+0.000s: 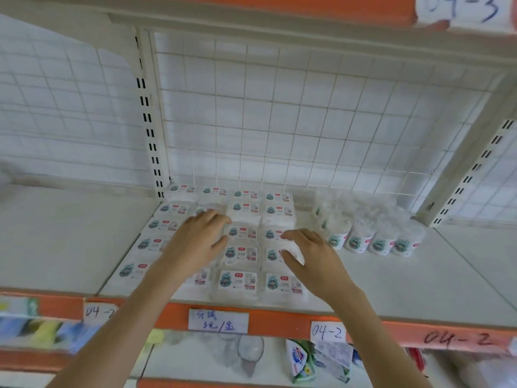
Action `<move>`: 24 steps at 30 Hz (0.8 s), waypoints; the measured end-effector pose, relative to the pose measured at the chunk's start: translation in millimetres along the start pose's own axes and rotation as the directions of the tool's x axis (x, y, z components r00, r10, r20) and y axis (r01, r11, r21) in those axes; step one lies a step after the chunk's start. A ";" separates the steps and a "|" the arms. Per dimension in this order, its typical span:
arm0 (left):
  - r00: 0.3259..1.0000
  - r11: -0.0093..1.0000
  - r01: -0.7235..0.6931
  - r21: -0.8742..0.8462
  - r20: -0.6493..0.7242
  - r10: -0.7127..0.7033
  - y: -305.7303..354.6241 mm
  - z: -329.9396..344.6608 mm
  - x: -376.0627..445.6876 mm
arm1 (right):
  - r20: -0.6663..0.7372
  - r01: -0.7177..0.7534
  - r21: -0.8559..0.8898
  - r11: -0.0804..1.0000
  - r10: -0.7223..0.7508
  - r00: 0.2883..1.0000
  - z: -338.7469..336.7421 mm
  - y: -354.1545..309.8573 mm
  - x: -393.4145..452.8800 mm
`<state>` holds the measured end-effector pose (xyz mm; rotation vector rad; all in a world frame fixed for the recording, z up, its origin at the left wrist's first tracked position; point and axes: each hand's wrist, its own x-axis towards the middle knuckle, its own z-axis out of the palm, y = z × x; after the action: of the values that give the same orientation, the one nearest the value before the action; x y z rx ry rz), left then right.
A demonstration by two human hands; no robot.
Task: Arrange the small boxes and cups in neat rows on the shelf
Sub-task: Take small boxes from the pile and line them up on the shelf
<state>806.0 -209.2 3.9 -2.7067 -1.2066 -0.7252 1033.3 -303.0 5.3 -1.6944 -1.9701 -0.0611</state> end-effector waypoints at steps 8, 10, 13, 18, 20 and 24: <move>0.990 0.991 0.132 0.021 -0.054 -0.131 66.4 -18.3 -106.7 | -0.011 0.140 0.047 0.989 -0.139 0.990 -5.7 -24.5 -89.1; 0.979 0.979 0.201 0.039 -0.053 -0.199 86.4 -17.6 -137.3 | 0.006 0.179 0.087 0.980 -0.180 0.984 -4.0 -29.7 -112.0; 0.944 0.939 0.330 0.100 -0.059 -0.326 107.7 -16.1 -184.9 | 0.072 0.243 0.130 0.961 -0.253 0.965 4.5 -34.9 -142.6; 0.838 0.830 0.544 0.126 -0.023 -0.546 127.2 -27.6 -269.4 | 0.205 0.321 0.226 0.920 -0.367 0.907 28.6 -62.5 -167.7; 0.778 0.764 0.622 0.173 -0.027 -0.628 135.7 -41.8 -297.9 | 0.241 0.361 0.251 0.898 -0.419 0.875 37.6 -84.6 -171.7; 0.622 0.604 0.770 0.207 -0.033 -0.782 143.0 -67.1 -354.0 | 0.332 0.453 0.324 0.831 -0.548 0.768 57.7 -135.9 -178.0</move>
<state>679.8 -565.2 -83.1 -1.9433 -2.3746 -0.5139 898.0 -471.4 -77.5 -1.0420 -2.5951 0.3477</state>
